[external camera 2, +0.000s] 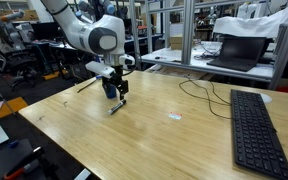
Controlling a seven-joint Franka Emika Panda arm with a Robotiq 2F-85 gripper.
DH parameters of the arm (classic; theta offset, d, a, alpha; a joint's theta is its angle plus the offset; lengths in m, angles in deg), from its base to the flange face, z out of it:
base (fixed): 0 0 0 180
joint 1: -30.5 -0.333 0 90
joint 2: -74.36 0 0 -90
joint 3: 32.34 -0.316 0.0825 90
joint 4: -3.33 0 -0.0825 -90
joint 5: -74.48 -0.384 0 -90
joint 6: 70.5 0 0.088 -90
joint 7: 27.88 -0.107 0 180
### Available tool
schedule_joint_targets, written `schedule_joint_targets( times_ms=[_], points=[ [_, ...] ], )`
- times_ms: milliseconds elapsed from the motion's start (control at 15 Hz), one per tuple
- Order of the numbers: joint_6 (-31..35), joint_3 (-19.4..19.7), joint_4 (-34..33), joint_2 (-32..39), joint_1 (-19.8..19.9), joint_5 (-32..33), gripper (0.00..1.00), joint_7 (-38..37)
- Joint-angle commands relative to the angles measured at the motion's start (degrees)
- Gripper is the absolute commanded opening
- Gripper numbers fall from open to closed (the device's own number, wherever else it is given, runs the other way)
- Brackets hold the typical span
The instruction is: Put the marker in the cup
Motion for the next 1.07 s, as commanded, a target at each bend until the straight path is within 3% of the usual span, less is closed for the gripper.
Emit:
schedule_joint_targets(
  times_ms=[0,400,1000],
  points=[
    [0.46,-0.67,-4.77,4.51,0.55,-0.46,1.00,1.13],
    [2.69,2.07,-8.18,8.05,-2.12,2.26,1.00,-3.04],
    [3.55,7.89,-6.88,8.78,-8.36,9.19,1.00,-13.75]
  ],
)
